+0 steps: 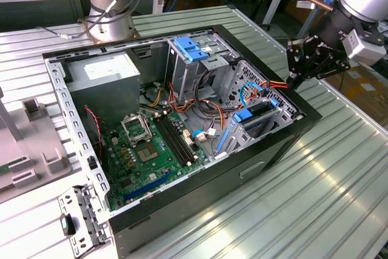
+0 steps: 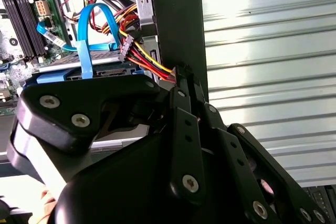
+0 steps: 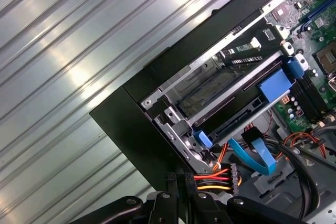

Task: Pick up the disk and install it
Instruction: 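Insert the first disk wire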

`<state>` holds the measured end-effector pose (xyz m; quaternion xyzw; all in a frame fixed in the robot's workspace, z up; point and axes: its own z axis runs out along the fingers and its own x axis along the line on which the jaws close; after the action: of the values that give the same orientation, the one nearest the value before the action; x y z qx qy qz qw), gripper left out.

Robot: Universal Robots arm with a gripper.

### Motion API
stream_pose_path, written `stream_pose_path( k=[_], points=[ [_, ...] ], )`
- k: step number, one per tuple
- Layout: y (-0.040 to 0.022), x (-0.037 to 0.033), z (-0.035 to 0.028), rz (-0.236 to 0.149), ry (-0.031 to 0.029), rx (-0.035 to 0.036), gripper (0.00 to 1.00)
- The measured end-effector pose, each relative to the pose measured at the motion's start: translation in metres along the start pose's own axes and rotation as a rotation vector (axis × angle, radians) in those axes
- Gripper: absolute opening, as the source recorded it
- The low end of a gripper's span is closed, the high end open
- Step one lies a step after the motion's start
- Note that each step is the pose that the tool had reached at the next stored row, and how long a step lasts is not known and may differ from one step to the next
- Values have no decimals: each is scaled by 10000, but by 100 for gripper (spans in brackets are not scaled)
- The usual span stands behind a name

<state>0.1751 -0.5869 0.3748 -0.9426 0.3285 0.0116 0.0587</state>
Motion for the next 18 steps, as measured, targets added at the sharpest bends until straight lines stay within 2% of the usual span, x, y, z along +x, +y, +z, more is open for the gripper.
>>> stream_pose_path(
  k=[2,9,18],
  points=[
    [-1,-1,-10,1,-18,22,17],
    [4,-6,-10,2,-23,30,17],
    [45,-58,-11,1,-23,29,17]
  ],
)
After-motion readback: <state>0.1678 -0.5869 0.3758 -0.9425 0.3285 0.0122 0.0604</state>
